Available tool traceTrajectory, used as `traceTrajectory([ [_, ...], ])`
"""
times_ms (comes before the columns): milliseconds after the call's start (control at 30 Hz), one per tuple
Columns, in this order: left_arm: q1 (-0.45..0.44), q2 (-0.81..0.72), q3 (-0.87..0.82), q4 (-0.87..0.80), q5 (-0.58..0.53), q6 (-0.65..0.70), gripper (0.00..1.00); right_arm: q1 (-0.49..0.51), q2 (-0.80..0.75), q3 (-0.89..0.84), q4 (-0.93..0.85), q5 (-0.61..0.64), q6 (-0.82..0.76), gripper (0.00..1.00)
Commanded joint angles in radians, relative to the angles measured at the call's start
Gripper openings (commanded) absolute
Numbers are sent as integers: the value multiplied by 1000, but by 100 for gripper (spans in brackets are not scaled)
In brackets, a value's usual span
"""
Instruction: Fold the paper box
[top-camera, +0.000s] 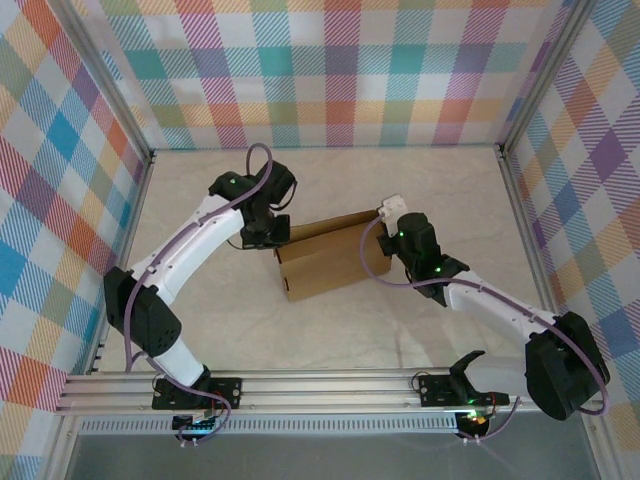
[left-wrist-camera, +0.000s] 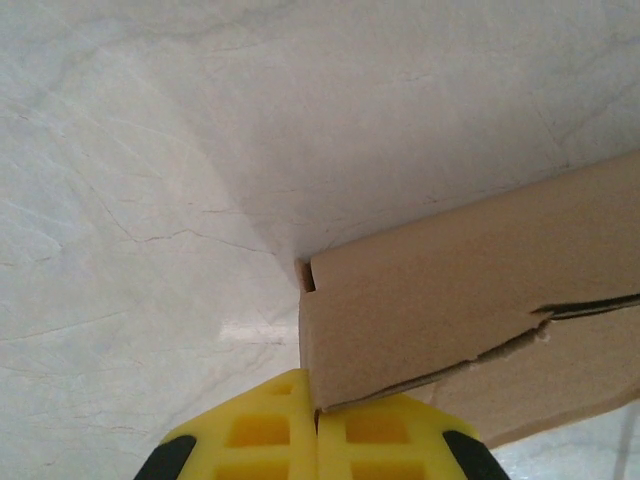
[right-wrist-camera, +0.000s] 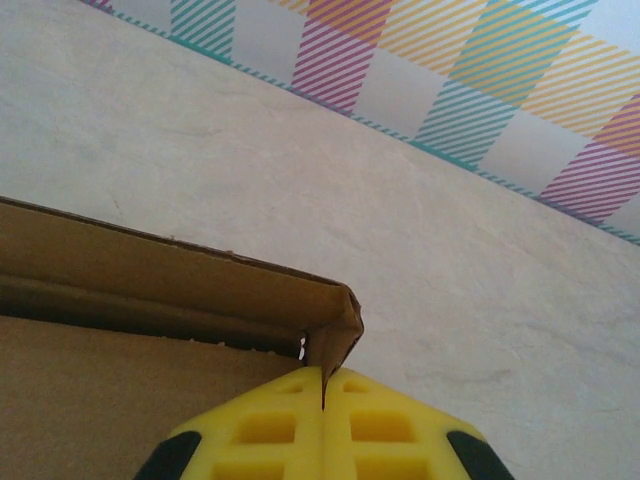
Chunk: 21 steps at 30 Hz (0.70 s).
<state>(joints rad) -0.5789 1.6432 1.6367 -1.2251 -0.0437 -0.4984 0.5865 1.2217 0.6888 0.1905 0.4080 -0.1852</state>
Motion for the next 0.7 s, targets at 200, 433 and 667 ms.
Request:
traceTrajectory([
  [200, 12, 24, 58, 139, 181, -94, 0, 65, 17, -69, -35, -92, -44, 0],
  [433, 49, 22, 49, 165, 266, -146, 0, 69, 7, -92, -19, -79, -46, 0],
  [667, 62, 30, 44, 171, 290, -151, 0, 72, 1, -108, -14, -67, -41, 0],
])
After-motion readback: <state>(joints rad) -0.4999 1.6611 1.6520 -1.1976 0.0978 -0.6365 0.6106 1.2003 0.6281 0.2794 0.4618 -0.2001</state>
